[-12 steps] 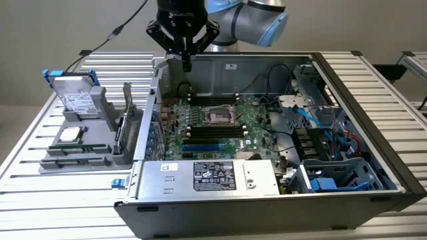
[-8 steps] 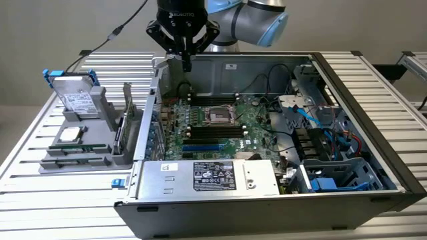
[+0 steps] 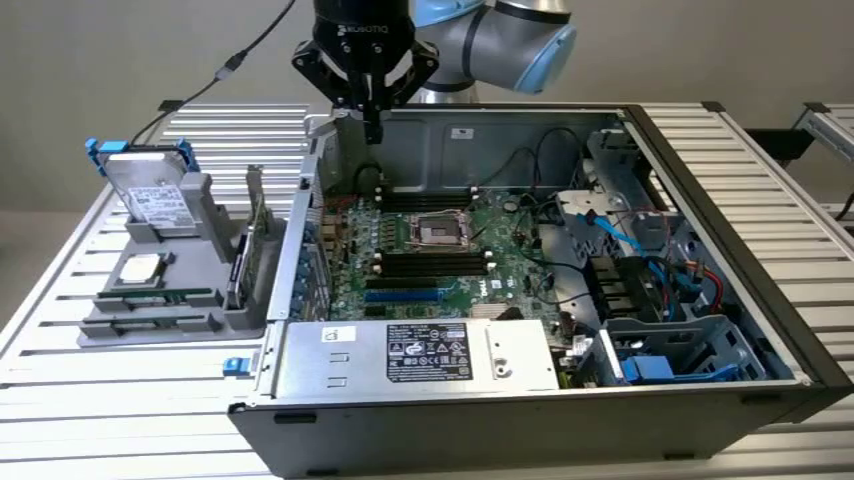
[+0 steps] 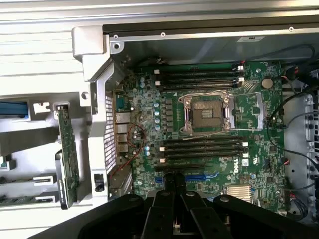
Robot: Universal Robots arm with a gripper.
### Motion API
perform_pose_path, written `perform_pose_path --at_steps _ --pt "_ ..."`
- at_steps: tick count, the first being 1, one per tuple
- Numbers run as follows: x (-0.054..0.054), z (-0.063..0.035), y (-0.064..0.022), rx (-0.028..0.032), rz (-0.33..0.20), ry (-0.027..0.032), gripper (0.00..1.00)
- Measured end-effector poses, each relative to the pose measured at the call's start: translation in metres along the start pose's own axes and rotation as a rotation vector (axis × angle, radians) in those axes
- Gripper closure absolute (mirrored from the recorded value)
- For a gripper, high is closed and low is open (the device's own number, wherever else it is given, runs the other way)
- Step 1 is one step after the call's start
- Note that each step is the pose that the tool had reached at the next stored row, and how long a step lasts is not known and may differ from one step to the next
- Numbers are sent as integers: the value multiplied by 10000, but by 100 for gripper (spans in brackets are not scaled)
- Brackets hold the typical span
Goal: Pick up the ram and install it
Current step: 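Reach for the ram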
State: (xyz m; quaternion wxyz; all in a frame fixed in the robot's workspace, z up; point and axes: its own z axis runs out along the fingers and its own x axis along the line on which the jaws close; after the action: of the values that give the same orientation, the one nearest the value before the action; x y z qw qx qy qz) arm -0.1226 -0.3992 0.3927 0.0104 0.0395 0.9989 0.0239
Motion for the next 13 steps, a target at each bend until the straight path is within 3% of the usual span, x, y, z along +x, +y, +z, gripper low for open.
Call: perform_pose_path --at_steps 13 --pt "515 -12 -149 -2 -3 -1 90"
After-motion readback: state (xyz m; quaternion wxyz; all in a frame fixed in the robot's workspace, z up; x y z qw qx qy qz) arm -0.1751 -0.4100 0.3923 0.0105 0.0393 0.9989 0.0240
